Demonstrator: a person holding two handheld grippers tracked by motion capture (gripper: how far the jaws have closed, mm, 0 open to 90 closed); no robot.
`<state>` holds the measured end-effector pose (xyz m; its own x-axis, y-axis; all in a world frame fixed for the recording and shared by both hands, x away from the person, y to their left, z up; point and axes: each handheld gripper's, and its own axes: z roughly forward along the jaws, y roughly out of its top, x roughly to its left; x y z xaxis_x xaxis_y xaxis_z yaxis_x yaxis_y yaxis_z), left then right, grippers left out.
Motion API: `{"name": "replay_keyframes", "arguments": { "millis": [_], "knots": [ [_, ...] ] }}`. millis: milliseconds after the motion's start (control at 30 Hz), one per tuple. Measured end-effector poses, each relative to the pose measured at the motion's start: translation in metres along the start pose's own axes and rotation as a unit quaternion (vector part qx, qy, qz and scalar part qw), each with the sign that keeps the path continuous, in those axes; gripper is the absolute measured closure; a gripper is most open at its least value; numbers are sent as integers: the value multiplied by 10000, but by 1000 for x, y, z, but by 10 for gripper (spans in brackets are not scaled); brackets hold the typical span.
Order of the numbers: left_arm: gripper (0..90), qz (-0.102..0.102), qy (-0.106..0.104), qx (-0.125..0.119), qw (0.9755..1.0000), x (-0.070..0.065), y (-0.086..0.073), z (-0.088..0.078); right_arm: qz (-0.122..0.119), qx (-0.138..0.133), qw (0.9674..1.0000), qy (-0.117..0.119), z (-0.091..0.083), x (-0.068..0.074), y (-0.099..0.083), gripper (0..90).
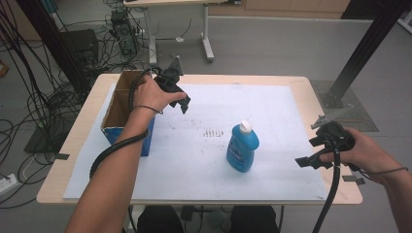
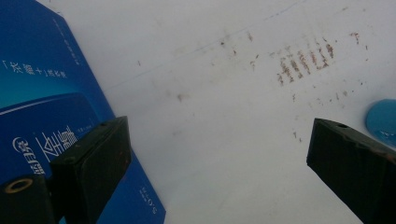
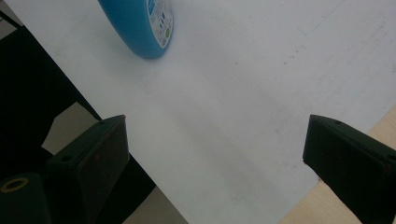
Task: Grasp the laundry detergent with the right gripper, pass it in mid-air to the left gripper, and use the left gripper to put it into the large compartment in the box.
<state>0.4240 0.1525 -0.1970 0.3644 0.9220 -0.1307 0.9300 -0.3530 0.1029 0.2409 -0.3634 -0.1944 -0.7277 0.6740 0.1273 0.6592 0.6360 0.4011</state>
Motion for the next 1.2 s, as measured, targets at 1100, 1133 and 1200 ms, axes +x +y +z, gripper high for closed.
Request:
{"name": "replay_keyframes", "arguments": {
  "millis": [1100,1133,1200],
  "knots": [
    [76,3,-32,27,10000,-2,-2,3,-54,-184,9997,165,26,9,-23,71],
    [76,6,-34,19,10000,-2,-2,3,-45,-191,9996,179,26,8,-23,71],
    [76,-4,-28,1,10000,-2,-3,3,-48,-200,9996,173,28,9,-25,71]
  ]
}}
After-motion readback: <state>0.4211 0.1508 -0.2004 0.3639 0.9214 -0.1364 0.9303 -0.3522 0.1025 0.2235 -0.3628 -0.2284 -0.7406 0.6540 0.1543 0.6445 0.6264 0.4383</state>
